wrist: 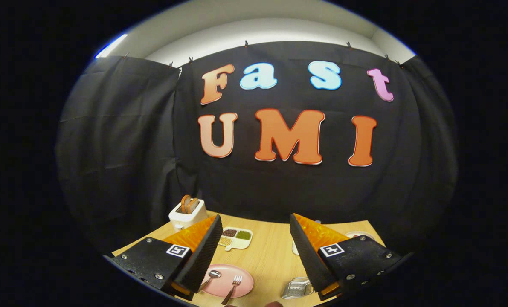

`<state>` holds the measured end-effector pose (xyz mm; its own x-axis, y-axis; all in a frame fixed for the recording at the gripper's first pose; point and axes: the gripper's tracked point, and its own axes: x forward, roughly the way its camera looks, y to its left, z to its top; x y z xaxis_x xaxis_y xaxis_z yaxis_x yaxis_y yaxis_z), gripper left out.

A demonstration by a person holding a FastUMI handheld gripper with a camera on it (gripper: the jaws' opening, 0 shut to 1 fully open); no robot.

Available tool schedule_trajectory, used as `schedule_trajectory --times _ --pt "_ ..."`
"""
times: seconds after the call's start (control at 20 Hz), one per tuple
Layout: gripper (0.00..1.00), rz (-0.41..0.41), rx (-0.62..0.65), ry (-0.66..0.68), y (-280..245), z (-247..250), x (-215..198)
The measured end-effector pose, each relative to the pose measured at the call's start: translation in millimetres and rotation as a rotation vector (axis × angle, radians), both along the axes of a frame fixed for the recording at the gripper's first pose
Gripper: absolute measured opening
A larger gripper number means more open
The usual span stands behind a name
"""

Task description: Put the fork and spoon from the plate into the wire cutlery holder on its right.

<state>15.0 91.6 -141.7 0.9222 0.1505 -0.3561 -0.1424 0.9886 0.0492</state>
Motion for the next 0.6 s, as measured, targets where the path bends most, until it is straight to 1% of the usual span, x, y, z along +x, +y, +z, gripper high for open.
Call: schedule_trajectory --times 0.35,0.6 --pt "0.95 0.052 0.047 0.318 34.5 -93.6 -14.3" --pt "0.94 0.098 -0.001 0.546 55.0 -162.3 -35.8"
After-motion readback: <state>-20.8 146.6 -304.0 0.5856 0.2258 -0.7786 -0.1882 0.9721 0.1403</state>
